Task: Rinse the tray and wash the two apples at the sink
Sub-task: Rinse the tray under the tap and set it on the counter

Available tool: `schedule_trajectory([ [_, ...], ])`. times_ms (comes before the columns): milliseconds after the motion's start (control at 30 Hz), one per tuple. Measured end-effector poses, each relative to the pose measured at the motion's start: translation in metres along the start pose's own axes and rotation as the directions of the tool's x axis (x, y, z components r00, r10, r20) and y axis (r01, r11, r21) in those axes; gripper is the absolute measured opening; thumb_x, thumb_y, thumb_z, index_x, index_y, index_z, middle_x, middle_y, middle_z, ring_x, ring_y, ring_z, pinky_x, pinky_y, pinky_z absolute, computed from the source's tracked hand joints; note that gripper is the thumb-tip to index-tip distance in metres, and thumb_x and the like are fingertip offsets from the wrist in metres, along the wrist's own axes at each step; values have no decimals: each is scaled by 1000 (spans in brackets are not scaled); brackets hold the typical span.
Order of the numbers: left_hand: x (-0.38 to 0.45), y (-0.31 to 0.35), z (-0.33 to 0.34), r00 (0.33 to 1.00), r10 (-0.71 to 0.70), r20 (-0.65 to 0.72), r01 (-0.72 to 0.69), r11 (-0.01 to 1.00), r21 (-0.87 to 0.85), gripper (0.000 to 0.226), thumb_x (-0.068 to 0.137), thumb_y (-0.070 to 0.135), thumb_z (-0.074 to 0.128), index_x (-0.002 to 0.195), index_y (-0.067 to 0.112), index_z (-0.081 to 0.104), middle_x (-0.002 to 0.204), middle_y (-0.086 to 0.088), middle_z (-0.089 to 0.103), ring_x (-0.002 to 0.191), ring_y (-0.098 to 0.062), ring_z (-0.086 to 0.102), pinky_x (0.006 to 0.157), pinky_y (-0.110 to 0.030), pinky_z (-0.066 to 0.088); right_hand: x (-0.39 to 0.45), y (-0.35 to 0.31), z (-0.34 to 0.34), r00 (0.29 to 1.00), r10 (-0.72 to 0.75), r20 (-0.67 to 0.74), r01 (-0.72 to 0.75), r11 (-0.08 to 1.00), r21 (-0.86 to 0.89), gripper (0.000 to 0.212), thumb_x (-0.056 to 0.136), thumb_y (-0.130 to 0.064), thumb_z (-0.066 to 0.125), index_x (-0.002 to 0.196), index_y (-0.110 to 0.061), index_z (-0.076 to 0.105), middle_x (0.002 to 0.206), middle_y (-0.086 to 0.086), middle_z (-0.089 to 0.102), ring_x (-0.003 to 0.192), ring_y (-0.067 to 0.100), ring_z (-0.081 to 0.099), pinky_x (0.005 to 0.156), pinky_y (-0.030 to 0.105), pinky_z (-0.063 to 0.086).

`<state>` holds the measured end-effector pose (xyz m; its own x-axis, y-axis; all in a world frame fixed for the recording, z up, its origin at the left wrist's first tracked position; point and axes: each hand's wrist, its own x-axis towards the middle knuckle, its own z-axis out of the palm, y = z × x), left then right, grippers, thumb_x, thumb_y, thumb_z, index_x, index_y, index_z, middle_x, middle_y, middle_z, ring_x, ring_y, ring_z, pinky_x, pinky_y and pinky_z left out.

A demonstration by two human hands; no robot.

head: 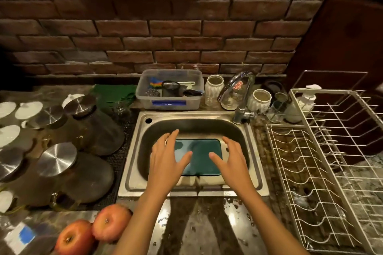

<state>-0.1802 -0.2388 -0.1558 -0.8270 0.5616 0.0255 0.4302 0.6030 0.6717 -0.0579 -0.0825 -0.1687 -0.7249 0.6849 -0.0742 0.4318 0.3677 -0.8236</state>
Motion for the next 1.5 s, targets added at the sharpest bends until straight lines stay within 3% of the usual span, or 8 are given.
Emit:
schedule_trajectory([
  [500,10,-38,27,996,75,-40,-64,974,218,72,89,55,56,153,30,33,163,-3,27,151,-24,22,119,-41,25,51,21,-11,995,57,-84,-53,997,48,58,97,-32,61,148,-13,41,151,5,42,138,20,42,110,29,34],
  [667,-12,-68,70,996,13,84,-41,936,349,73,89,62,48,154,31,33,164,-9,27,151,-30,26,119,-48,28,74,38,-15,988,117,-100,-114,993,36,57,97,-33,60,147,-11,43,147,9,46,135,24,46,113,41,39],
  [800,-33,-94,101,973,-65,224,-44,892,450,74,90,67,41,156,34,29,165,-8,26,152,-32,26,119,-51,29,92,50,-23,975,174,-137,-175,985,1,51,99,-29,57,145,-9,45,146,12,45,134,26,44,106,31,33],
  [900,-36,-103,115,956,-112,271,-39,868,496,74,92,67,36,157,34,26,165,-8,25,152,-33,23,121,-53,24,112,59,-28,963,201,-178,-205,979,-5,55,100,-33,55,148,-9,41,150,13,43,139,29,41,114,42,33],
  [1067,-34,-107,126,948,-116,298,-65,841,537,72,91,65,42,154,30,37,161,-9,36,148,-35,34,117,-53,19,153,78,-40,929,270,-252,-260,963,74,56,99,-36,51,144,-4,43,141,17,51,130,34,50,111,47,40],
  [1267,-34,-108,128,949,-132,286,-45,842,537,71,90,64,43,153,30,40,159,-9,40,147,-36,35,118,-53,21,205,94,-52,829,470,-304,-387,874,294,49,104,-35,38,139,-2,46,138,22,54,129,38,50,110,48,39],
  [1400,-33,-110,130,948,-132,291,-50,838,543,72,89,64,42,153,31,40,160,-8,39,147,-36,35,118,-55,25,234,108,-51,778,540,-321,-427,829,361,49,103,-45,34,114,-4,59,111,14,56,107,29,55,94,38,41],
  [1500,-33,-111,131,950,-129,283,-49,837,545,71,89,64,42,152,30,41,159,-7,41,147,-36,34,117,-56,28,245,105,-49,770,533,-350,-424,838,343,57,104,-42,34,118,7,60,120,24,60,113,34,56,93,40,42],
])
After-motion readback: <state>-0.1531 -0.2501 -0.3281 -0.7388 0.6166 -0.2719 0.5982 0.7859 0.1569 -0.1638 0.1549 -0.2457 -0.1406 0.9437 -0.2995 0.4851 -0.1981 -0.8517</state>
